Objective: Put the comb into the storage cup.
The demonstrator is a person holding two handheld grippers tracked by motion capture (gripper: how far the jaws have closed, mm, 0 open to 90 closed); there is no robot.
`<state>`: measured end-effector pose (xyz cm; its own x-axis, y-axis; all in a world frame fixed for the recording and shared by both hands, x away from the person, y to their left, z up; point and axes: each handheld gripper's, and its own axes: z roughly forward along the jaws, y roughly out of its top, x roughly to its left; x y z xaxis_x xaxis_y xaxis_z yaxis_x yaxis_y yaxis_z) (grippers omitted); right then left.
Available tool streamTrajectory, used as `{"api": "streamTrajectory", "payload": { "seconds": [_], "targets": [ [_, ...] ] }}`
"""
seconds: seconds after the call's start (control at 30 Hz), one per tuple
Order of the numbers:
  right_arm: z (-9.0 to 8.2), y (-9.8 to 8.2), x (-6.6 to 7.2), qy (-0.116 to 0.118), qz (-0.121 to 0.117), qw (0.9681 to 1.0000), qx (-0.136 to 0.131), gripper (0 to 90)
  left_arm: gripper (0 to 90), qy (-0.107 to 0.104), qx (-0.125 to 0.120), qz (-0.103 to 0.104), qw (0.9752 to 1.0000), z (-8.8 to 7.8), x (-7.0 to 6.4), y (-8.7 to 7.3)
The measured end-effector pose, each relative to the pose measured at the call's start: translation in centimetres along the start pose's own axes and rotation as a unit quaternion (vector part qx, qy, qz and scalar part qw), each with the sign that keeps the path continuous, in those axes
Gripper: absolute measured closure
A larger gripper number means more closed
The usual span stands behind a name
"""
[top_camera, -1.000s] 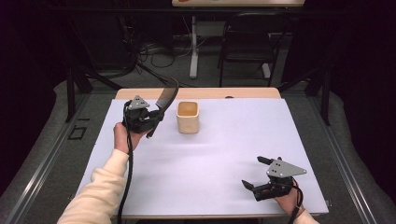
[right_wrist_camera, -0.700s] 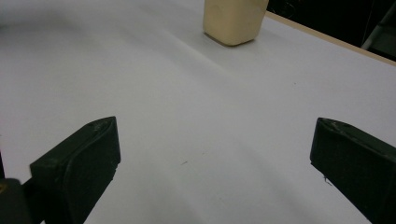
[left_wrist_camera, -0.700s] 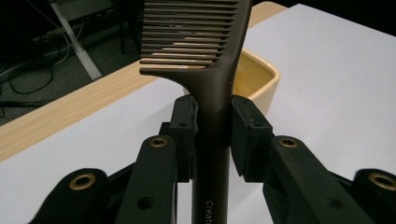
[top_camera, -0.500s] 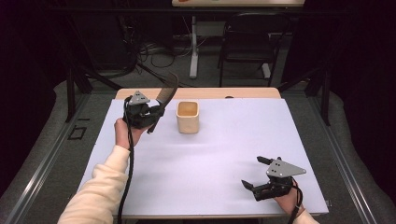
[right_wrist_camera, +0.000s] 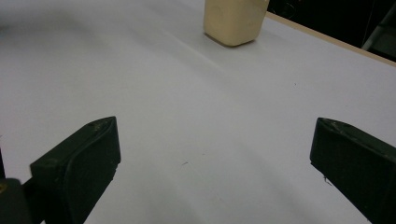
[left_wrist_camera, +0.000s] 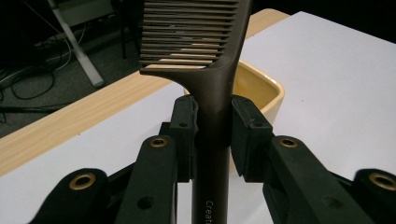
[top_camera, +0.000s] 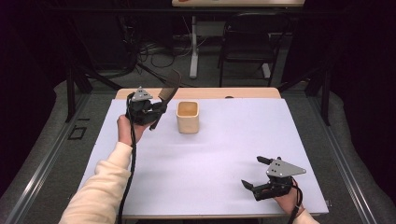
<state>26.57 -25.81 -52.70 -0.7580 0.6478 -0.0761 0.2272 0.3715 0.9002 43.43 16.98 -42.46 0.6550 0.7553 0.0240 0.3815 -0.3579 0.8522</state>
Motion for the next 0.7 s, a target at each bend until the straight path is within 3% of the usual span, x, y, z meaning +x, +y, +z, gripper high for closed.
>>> {"api": "streamTrajectory", "payload": {
  "seconds": [0.7],
  "targets": [
    [-0.03, 0.0, 0.0, 0.001, 0.0, 1.0, 0.0, 1.4, 72.3, 0.003, -0.01, 0.004, 0.9999, 0.94, 0.11, 0.99]
  ]
}}
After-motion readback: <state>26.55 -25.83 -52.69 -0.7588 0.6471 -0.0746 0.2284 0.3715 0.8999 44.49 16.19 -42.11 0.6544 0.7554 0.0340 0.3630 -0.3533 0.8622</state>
